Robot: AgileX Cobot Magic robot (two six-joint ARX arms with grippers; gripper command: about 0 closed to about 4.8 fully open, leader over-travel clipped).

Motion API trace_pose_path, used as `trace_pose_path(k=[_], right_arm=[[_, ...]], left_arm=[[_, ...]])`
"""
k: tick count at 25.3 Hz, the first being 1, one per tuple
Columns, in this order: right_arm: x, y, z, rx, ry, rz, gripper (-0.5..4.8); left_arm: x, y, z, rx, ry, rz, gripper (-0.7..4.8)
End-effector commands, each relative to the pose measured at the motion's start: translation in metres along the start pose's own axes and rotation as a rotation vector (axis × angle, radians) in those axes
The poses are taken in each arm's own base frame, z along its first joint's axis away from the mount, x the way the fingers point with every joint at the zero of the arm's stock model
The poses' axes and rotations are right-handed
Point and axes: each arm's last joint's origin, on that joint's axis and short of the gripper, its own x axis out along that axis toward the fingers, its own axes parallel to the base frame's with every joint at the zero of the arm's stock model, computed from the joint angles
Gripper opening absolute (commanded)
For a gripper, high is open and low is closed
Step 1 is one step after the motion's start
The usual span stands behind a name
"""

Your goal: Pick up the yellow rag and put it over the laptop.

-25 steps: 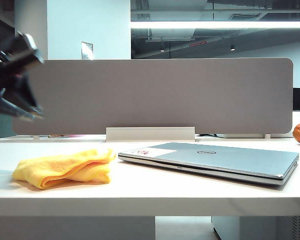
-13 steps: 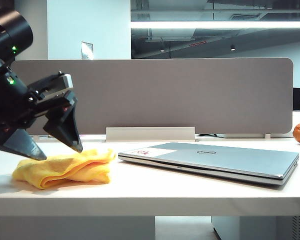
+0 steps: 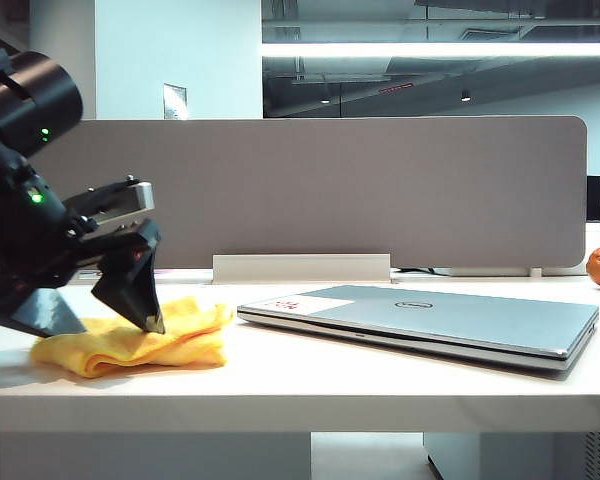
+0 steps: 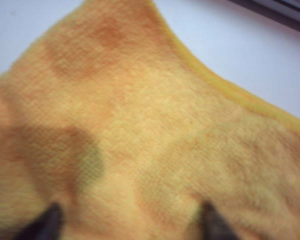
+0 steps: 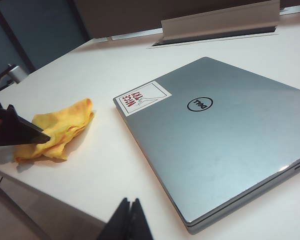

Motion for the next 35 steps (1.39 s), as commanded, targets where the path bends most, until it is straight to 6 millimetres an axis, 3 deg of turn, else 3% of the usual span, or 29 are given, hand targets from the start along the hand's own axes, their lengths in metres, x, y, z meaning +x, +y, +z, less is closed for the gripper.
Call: trace_pose_path(k=[1,5,8,20,27,30,35], right_arm=[[0.0,0.0,0.0,-0.006,-0.009,0.003,-0.01],[0.0,0.0,0.0,-0.006,-0.009,0.003,-0.01],[0.0,0.0,0.0,-0.006,-0.009,0.003,-0.01],[0.0,0.0,0.0,-0.006,-0.009,0.004,-0.01],[0.0,0.0,0.0,-0.006,-0.009,0.003,-0.01],[0.0,0.0,0.0,-0.006,-0.009,0.003,-0.01],[0.0,0.0,0.0,-0.006,-0.009,0.003,-0.01]], left_arm=[[0.01,-0.007,-0.009,0.024,0.067,-0.013,2.21],[0.016,-0.025,-0.012,0.166,0.065,-0.059,-0.06],[0.014,-0.031,0.0,0.167,0.005,-0.074,-0.06],[-0.019,-0.054,0.079,0.057,-0.264,-0.161,-0.06],[-0.026,-0.08,0.099,0.115,-0.503,-0.251,-0.06],[-0.017,-0.097,0.101,0.129,-0.57,-0.245,-0.06],[0.024,-0.128,0.113,0.155,-0.514,-0.26,-0.06]])
